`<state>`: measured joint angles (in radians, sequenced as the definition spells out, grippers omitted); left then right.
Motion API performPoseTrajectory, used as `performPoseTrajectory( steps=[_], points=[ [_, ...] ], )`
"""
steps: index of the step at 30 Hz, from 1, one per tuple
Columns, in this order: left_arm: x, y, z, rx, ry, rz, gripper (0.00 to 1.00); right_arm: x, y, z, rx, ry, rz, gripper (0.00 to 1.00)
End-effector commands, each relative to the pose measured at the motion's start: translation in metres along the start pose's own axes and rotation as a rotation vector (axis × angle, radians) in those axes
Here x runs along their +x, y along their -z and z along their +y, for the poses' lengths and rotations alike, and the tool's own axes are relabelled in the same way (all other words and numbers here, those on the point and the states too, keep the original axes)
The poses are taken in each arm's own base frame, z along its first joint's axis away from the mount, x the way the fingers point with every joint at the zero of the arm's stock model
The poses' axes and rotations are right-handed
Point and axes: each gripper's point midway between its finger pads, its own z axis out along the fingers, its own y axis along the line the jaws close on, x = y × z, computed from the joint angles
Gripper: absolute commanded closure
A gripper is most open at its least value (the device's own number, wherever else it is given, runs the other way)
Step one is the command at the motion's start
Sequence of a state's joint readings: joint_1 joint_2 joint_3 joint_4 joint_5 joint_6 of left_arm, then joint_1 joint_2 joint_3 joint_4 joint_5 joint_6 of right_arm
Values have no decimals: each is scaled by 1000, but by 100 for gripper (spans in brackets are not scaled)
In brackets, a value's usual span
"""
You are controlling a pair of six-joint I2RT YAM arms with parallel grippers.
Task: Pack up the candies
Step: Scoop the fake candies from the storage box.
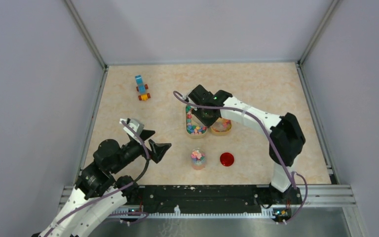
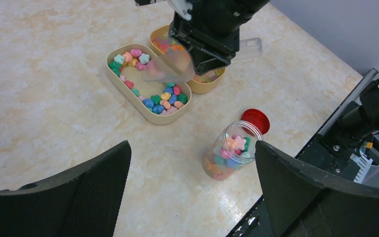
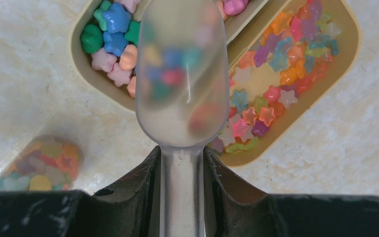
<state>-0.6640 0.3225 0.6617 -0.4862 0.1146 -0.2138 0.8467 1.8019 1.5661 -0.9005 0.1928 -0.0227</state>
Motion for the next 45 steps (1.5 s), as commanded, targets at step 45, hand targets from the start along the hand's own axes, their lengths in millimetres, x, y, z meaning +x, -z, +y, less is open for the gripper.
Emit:
performPoseTrajectory(
  steps=[45],
  points=[
    [-8,-3,-1,7,-17,-32,1,-46,-64,-9,50,-144,-146,100]
  ],
)
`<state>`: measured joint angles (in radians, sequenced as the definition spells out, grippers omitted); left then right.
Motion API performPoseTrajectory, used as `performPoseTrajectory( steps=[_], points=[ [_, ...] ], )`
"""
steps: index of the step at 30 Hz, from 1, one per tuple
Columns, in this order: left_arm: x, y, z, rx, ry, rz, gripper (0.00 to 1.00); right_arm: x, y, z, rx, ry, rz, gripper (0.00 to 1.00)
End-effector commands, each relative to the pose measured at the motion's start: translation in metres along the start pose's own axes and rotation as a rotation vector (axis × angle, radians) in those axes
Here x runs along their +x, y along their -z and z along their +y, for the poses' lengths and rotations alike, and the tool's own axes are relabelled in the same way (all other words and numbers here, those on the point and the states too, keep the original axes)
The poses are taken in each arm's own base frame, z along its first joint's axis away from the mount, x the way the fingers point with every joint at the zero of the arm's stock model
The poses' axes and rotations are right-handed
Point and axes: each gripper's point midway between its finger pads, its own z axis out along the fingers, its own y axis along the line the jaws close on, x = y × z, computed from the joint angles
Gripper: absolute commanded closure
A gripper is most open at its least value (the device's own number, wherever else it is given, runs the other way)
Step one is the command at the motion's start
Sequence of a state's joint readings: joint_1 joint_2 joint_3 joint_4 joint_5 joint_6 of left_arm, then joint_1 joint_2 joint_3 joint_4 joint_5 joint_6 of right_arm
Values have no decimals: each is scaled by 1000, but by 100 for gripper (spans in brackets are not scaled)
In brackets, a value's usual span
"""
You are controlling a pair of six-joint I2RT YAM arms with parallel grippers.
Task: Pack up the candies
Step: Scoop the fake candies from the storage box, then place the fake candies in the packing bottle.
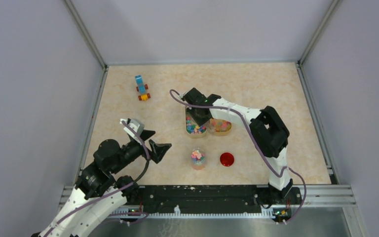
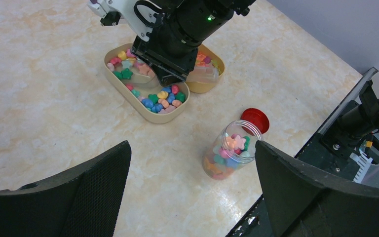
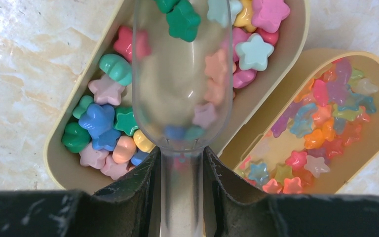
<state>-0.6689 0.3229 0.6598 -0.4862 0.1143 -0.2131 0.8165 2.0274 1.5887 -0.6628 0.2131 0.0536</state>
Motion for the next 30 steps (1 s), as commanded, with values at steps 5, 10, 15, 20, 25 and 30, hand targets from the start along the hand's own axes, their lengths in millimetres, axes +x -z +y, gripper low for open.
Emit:
performPoseTrajectory(
  steps=[5,10,15,20,25,30],
  points=[
    [-7,-4,0,3,-14,-26,1,-23,35,-12,12,-43,-147,100],
    [-7,-5,1,-2,-12,-24,1,-22,49,-15,11,-49,-185,100],
    [-6,-5,2,-8,-10,-20,1,-16,60,-18,10,-50,-201,100],
    [-6,-6,2,-13,-8,-18,1,-8,72,-21,8,-43,-213,100],
    [-4,-7,4,-19,-5,-11,1,3,90,-22,-14,-23,-234,100],
    [-4,-8,4,-21,-3,-5,1,18,113,-24,-33,-6,-248,100]
  ],
)
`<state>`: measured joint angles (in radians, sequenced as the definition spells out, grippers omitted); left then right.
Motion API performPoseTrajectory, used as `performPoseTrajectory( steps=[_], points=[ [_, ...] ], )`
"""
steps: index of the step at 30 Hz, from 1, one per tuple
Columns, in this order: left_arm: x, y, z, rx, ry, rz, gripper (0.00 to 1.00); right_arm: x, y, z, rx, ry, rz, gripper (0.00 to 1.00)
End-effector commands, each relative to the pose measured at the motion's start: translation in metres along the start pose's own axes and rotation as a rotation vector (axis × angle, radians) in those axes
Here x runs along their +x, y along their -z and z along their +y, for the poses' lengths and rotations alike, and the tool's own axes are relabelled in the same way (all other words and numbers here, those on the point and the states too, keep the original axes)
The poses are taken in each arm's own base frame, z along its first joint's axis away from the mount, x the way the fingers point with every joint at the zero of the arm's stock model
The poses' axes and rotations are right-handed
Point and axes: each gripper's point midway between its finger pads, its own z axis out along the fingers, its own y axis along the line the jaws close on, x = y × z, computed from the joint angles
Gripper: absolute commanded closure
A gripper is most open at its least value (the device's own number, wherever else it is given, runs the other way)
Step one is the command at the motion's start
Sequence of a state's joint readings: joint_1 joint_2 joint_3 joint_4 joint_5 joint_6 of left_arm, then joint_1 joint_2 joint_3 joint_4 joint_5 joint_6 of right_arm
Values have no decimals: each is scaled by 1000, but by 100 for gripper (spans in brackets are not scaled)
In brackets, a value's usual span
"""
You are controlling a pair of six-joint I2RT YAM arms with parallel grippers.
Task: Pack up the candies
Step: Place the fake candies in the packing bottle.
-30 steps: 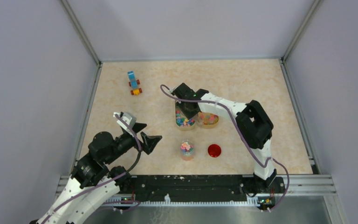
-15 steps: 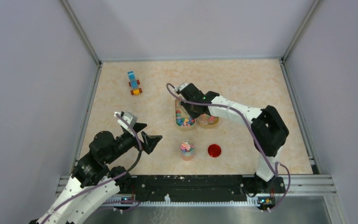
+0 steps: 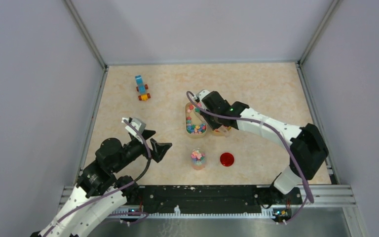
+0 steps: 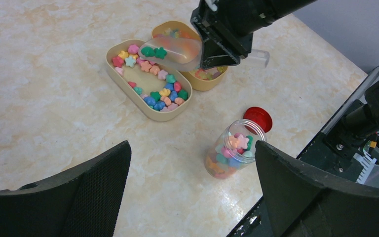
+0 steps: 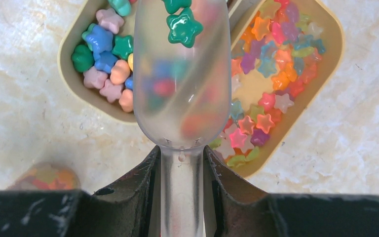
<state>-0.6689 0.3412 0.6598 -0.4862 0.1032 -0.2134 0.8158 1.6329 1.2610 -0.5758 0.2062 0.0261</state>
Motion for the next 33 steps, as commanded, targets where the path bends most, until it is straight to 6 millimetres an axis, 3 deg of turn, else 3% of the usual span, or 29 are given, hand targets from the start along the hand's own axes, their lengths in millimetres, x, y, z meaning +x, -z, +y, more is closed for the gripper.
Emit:
performPoseTrajectory(
  steps=[1,20,33],
  points=[
    [-6,-5,1,-6,-5,-18,1,-14,39,-5,-27,-3,-102,100],
    [-5,-6,1,-6,-4,-11,1,39,123,8,-247,298,-84,100],
    [-5,-6,0,0,-6,-11,1,68,170,42,-391,552,-81,100]
  ],
)
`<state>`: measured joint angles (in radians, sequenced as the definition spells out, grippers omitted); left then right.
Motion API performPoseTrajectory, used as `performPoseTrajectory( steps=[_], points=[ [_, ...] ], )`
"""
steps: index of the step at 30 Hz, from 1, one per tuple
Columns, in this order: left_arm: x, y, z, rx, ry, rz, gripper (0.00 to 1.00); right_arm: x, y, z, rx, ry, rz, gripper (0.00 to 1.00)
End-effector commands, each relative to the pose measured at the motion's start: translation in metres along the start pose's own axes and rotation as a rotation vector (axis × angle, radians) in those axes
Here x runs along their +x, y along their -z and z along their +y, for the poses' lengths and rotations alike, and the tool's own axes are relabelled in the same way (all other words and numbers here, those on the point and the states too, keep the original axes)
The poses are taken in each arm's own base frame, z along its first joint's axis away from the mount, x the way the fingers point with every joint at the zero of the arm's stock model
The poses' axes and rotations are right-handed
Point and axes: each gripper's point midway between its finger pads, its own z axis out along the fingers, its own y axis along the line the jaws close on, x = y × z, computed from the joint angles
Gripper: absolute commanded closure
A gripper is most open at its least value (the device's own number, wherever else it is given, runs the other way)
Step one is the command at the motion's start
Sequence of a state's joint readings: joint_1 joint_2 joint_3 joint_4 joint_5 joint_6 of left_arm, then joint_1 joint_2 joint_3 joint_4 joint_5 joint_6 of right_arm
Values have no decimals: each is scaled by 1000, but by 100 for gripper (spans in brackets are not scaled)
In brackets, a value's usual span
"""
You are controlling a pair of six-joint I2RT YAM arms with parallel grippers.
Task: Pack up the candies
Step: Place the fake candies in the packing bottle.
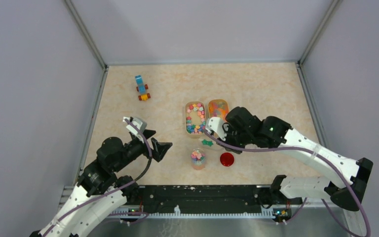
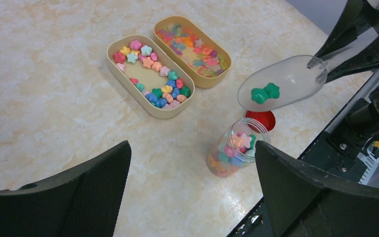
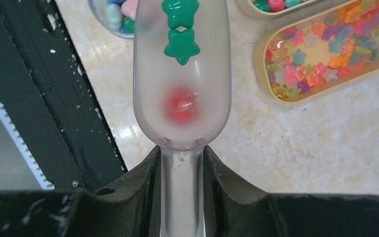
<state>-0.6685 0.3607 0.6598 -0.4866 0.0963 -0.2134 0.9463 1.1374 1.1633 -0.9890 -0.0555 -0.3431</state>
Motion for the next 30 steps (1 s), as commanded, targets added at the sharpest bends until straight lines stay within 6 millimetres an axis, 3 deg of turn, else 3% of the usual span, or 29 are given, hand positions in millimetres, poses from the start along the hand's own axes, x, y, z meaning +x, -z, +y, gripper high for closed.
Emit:
performPoseTrajectory(
  steps=[1,12,30],
  points=[
    [-7,-3,-2,11,-8,-28,1,-6,20,17,-58,94,-26,100],
    [-8,-2,-3,15,-9,-32,1,-1,26,31,-61,179,87,100],
    [-10,0,-3,16,-11,-43,1,-6,26,22,89,260,277,100]
  ],
)
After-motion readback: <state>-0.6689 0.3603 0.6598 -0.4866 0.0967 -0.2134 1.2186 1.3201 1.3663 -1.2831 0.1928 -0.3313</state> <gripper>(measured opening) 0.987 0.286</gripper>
